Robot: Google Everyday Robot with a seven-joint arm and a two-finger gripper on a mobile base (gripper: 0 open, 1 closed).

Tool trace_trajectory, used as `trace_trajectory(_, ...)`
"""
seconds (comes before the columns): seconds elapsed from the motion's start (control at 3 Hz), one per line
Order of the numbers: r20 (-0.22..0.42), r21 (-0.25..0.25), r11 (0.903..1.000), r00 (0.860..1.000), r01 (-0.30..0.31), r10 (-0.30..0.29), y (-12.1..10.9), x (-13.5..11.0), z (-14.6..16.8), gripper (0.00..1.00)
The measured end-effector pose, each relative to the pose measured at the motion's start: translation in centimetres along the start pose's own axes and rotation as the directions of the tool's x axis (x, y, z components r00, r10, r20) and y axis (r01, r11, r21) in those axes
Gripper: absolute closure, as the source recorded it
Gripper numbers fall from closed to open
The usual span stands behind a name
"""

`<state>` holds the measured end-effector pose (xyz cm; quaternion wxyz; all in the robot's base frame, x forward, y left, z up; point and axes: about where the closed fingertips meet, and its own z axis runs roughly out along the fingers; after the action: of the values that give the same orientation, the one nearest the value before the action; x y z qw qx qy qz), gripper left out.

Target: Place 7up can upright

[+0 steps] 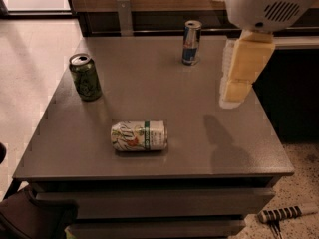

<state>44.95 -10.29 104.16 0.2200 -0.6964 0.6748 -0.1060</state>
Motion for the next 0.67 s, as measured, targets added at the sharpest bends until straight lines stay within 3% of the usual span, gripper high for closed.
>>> trace_trajectory(0.67,-0.023,-0.146,0.9892,1.000,0.016,-0.020,2.0,-2.4,4.7,0.00)
